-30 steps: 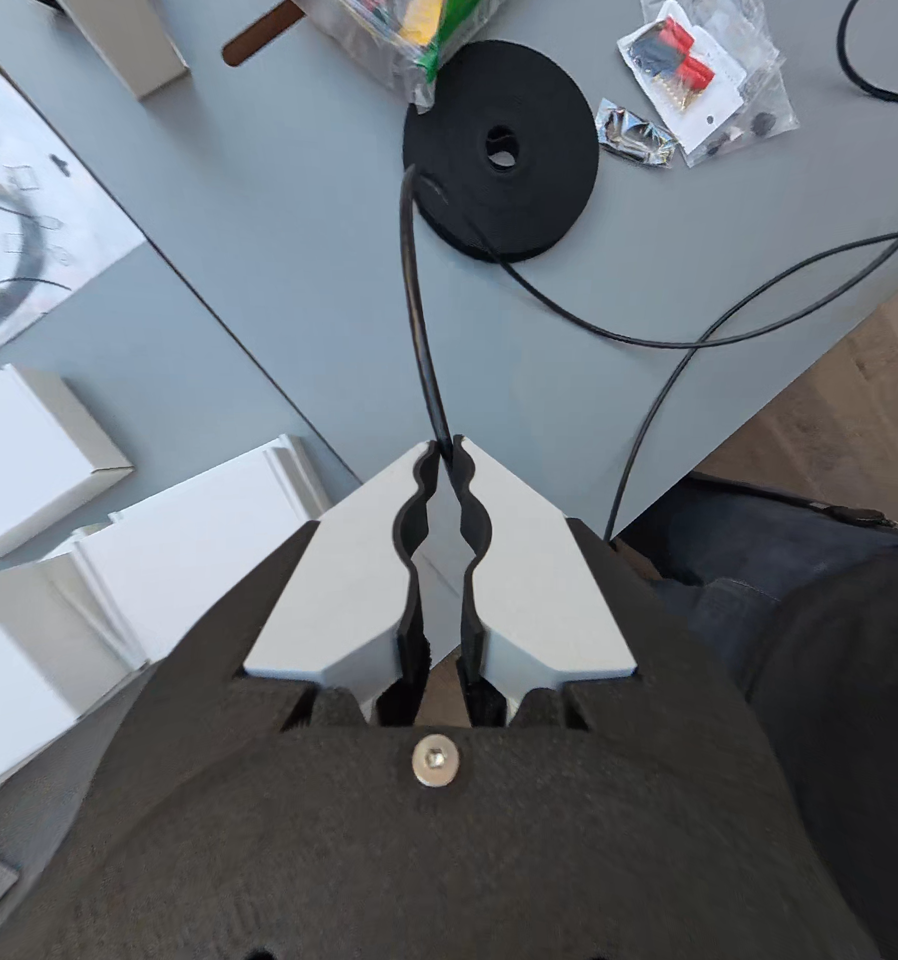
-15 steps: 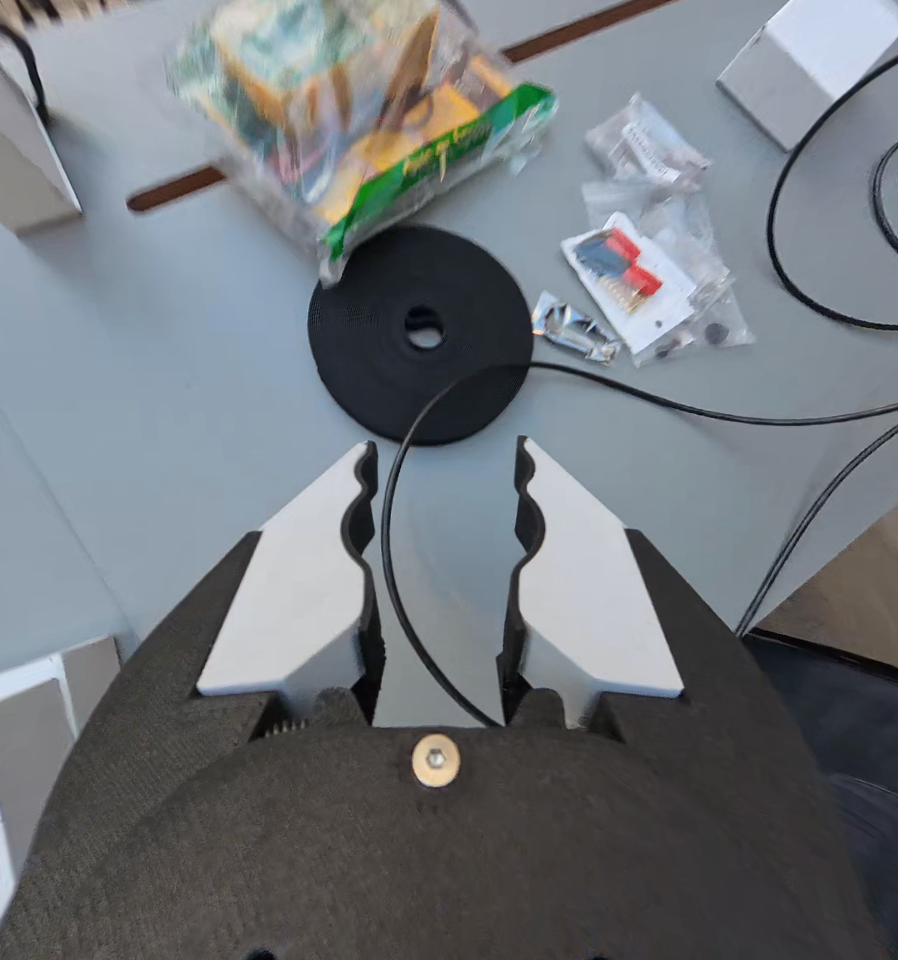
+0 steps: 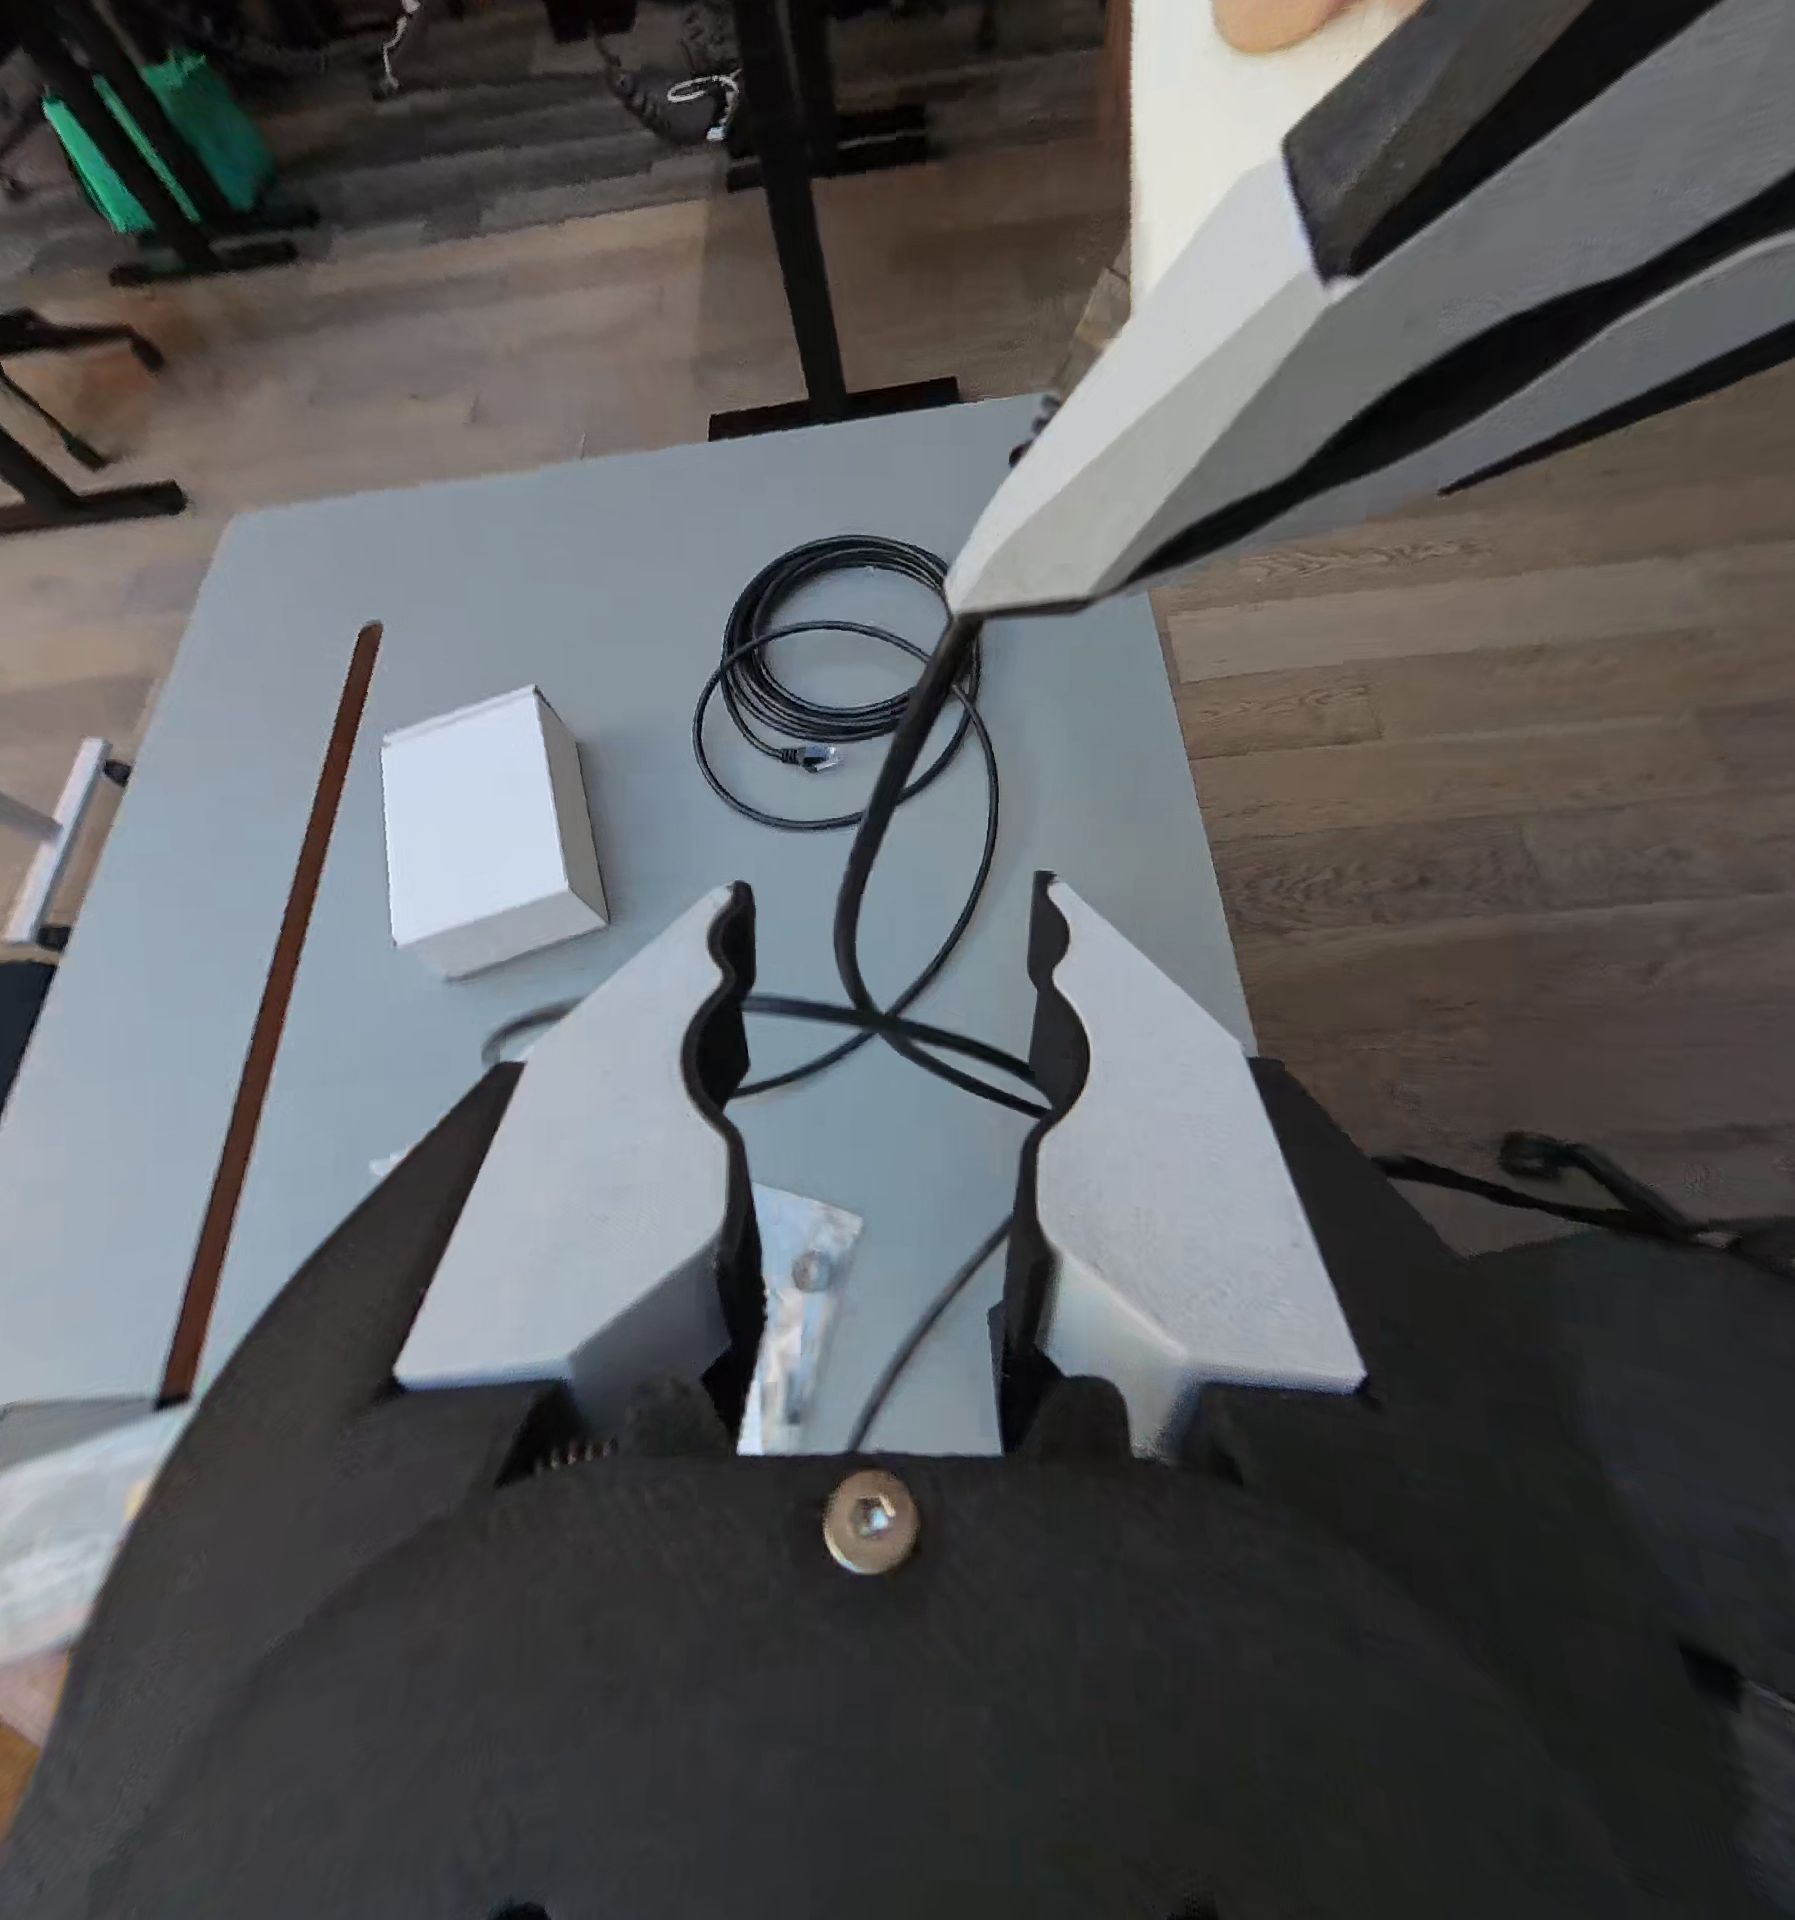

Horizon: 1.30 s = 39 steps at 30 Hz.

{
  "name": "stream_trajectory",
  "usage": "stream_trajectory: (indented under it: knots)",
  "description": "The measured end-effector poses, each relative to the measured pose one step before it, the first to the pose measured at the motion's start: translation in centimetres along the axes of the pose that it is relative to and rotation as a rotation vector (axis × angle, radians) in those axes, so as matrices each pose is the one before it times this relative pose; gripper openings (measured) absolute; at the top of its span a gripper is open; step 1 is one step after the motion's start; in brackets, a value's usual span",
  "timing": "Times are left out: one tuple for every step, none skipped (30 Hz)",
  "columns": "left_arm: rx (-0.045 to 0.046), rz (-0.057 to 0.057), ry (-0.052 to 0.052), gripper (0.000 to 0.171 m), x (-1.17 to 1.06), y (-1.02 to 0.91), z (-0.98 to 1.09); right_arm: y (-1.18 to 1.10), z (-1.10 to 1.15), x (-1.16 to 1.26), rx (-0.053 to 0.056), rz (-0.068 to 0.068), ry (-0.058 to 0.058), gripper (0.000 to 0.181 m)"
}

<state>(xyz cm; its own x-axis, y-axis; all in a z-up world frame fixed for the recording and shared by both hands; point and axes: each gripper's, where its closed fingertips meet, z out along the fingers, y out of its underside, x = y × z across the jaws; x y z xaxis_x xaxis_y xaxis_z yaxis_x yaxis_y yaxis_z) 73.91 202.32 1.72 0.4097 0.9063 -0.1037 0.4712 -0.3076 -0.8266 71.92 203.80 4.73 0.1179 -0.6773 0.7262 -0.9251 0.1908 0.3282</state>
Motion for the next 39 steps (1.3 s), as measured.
stream_trajectory:
  knots:
    - [0.00486,0.0534,0.0204,0.048,0.061,-0.522,0.609,-0.542,-0.495,0.629,-0.0031,-0.0233,0.0031,0.002]
    - [0.01073,0.0445,0.0137,0.042,-0.001,-0.456,0.498,-0.513,-0.52,0.636,-0.0054,-0.0207,0.0068,0.002]
    - [0.01726,0.0366,0.0163,0.035,0.058,-0.42,0.398,-0.482,-0.537,0.653,-0.0049,-0.0179,0.0095,0.002]
    - [0.01518,0.0348,0.0296,0.013,0.302,-0.294,0.3,-0.389,-0.522,0.625,-0.0072,-0.0065,0.0094,0.002]
    - [0.02018,0.0363,0.0302,0.0,0.361,-0.269,0.143,-0.253,-0.484,0.467,-0.0118,0.0099,0.0004,0.002]
    - [0.03209,0.0226,0.0149,0.0,0.14,-0.467,-0.083,0.083,-0.372,0.282,-0.0258,0.0342,-0.0027,0.003]
    - [0.03148,0.0007,0.0081,0.0,-0.068,-0.526,-0.316,0.248,-0.46,0.622,-0.0245,0.0503,0.0281,0.004]
    - [0.03383,-0.0145,0.0034,0.0,-0.29,-0.586,-0.499,0.22,-0.741,1.102,-0.0129,0.0653,0.0619,0.01]
    - [0.02626,-0.022,-0.0057,0.0,-0.586,-0.392,-0.606,0.05,-1.063,1.375,-0.0012,0.0807,0.0679,0.014]
    - [0.0348,-0.0312,0.0006,0.0,-0.61,-0.437,-0.758,-0.119,-1.231,1.369,0.0035,0.1123,0.0536,0.019]
    - [0.04324,-0.0428,0.0079,0.0,-0.582,-0.615,-0.921,-0.258,-1.316,1.462,0.0041,0.1584,0.0489,0.024]
    - [0.05415,-0.051,0.0134,0.0,-0.487,-0.916,-1.07,-0.565,-1.301,0.939,0.019,0.221,0.0103,0.024]
    - [0.06695,-0.0544,0.0236,0.0,-0.236,-1.29,-1.2,-1.133,-1.17,-0.094,0.0517,0.2769,-0.0525,0.024]
    - [0.07661,-0.0579,0.0286,0.0,0.016,-1.632,-1.276,-1.238,-0.905,-0.818,0.0781,0.2822,-0.0848,0.031]
    - [0.08432,-0.0591,0.0349,0.0,0.297,-1.885,-1.29,-1.082,-0.406,-0.823,0.0965,0.2458,-0.0749,0.043]
    - [0.09015,-0.0515,0.04,0.0,0.625,-2.085,-1.225,-0.625,0.221,-0.17,0.0884,0.1943,-0.0347,0.048]
    - [0.08704,-0.037,0.036,0.0,0.814,-2.088,-1.097,-0.012,0.784,0.262,0.0517,0.1386,-0.016,0.05]
    - [0.07171,-0.0204,0.0325,0.0,0.933,-1.91,-0.889,0.359,1.274,0.365,0.0186,0.0912,-0.0121,0.056]
    - [0.04689,-0.0076,0.0295,0.0,1.0,-1.591,-0.681,0.391,1.63,0.142,-0.0029,0.0499,-0.0151,0.064]
    - [0.02678,-0.0014,0.0222,0.0,0.947,-1.327,-0.531,0.234,1.798,-0.431,-0.012,0.0262,-0.0332,0.066]
    - [0.01265,0.0019,0.0132,0.0,0.801,-1.114,-0.468,0.182,1.817,-0.739,-0.0216,0.0102,-0.0408,0.067]
    - [0.00482,0.0071,0.006,0.0,0.679,-0.964,-0.492,0.298,1.673,-0.59,-0.0345,-0.0198,-0.0279,0.066]
    - [0.00587,0.0112,-0.0003,0.0,0.601,-0.937,-0.584,0.545,1.423,-0.135,-0.0463,-0.054,0.0056,0.061]
    - [0.01231,0.0101,-0.0035,0.0,0.538,-0.985,-0.724,0.504,1.095,-0.193,-0.0422,-0.0601,0.0069,0.04]
    - [0.01465,0.0049,-0.0062,0.0,0.456,-0.975,-0.902,0.22,0.742,-0.757,-0.0236,-0.0572,-0.028,0.003]
    - [-0.00021,0.0,-0.0244,0.0,0.122,-0.656,-1.072,-0.507,0.51,-0.56,0.019,-0.0366,-0.0161,0.001]
    - [-0.01293,-0.0081,-0.0406,0.0,-0.169,-0.309,-1.232,-0.492,0.383,-0.066,0.0091,-0.0278,0.0068,0.0]
    - [-0.02571,-0.0303,-0.0673,0.002,-0.589,0.065,-1.442,-0.28,0.35,0.233,-0.0182,-0.0427,0.0146,0.001]
    - [-0.04285,-0.0665,-0.0816,0.018,-0.743,0.484,-1.633,-0.283,0.286,0.672,-0.0299,-0.063,0.0315,0.001]
    - [-0.05529,-0.0734,-0.0424,0.036,-0.068,0.863,-1.786,-0.502,0.218,0.715,-0.0261,-0.0751,0.0251,0.001]
    - [-0.06351,-0.0608,-0.0391,0.036,0.203,1.394,-1.927,-0.725,0.154,0.723,-0.0213,-0.0707,0.0179,0.0]
    - [-0.07076,-0.0358,-0.055,0.033,0.323,2.037,-1.993,-0.882,0.11,0.693,-0.019,-0.071,0.0128,0.001]
    - [-0.07117,-0.007,-0.0312,0.023,1.061,2.562,-1.822,-0.979,0.05,0.807,-0.0159,-0.0738,0.0197,0.0]
    - [-0.07143,0.0053,-0.0028,0.005,1.783,2.806,-1.529,-0.975,0.046,0.826,-0.0129,-0.0764,0.0208,0.0]
    - [-0.04758,0.0115,-0.0387,0.0,1.39,2.304,-1.356,-0.86,0.111,0.673,-0.0171,-0.0725,0.0124,0.0]
    - [-0.00763,0.0238,-0.0978,0.0,0.494,1.311,-1.557,-0.789,0.16,0.488,-0.0176,-0.0694,0.006,0.0]
    - [0.0234,0.026,-0.1476,0.004,-0.495,0.202,-2.069,-0.87,0.169,0.41,-0.0093,-0.0707,0.0098,0.0]
    - [0.04337,0.0231,-0.1605,0.015,-1.151,-0.855,-2.52,-0.877,0.169,0.328,-0.0051,-0.0713,0.0138,0.0]
    - [0.04173,0.0238,-0.1366,0.019,-1.284,-1.482,-2.568,-0.802,0.2,0.234,-0.0066,-0.0702,0.0143,0.0]
